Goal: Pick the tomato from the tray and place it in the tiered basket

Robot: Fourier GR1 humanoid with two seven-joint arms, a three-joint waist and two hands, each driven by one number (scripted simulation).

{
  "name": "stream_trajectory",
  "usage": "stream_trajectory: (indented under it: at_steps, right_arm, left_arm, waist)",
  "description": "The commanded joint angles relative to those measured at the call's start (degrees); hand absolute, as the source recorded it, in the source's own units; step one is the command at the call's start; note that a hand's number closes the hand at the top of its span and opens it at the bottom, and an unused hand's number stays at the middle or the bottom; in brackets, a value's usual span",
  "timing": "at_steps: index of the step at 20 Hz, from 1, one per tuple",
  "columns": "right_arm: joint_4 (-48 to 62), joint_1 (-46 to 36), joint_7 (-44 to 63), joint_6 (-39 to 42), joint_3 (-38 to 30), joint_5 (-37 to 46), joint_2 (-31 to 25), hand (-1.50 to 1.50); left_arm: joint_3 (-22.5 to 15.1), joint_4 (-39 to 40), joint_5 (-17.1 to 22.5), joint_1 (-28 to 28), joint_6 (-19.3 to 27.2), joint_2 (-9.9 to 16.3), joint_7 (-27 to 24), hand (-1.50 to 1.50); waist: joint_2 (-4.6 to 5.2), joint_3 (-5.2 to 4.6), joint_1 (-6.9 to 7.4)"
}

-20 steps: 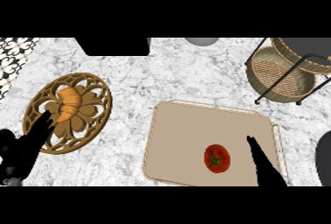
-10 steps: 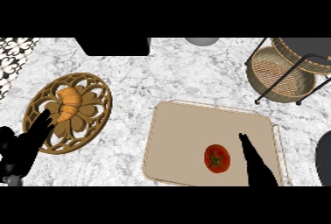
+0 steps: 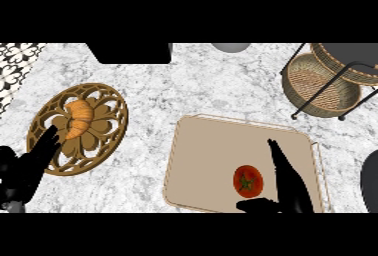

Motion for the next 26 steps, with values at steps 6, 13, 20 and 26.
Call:
stream_trajectory:
  at_steps: [6,13,20,26]
  right_arm:
    - [8.72,-3.71,-3.63,-0.28,-1.46,0.24,3.17,-1.5]
    - [14.87,-4.7,-14.4,-6.77,0.71,3.38,3.86,1.5]
    - [7.33,0.31,-12.69,-13.36,2.05,7.01,6.25,1.5]
    - [8.24,-8.46,3.05,2.88,18.94,23.42,6.35,1.5]
  left_arm:
    - [2.41,-3.27,-2.31,3.58,-3.42,-1.85,0.0,0.0]
    - [4.15,-1.57,-1.58,-0.21,-3.81,-1.23,2.75,0.0]
    - [4.02,-4.72,-3.45,3.23,-3.86,-3.02,1.75,0.0]
    - [2.48,0.49,-5.27,-1.88,-2.0,-4.83,0.82,0.0]
  waist:
    - [0.03,-0.05,0.06]
    - [0.05,-0.04,0.06]
    - [-0.03,-0.05,-0.01]
    - [0.02,-0.33,0.69]
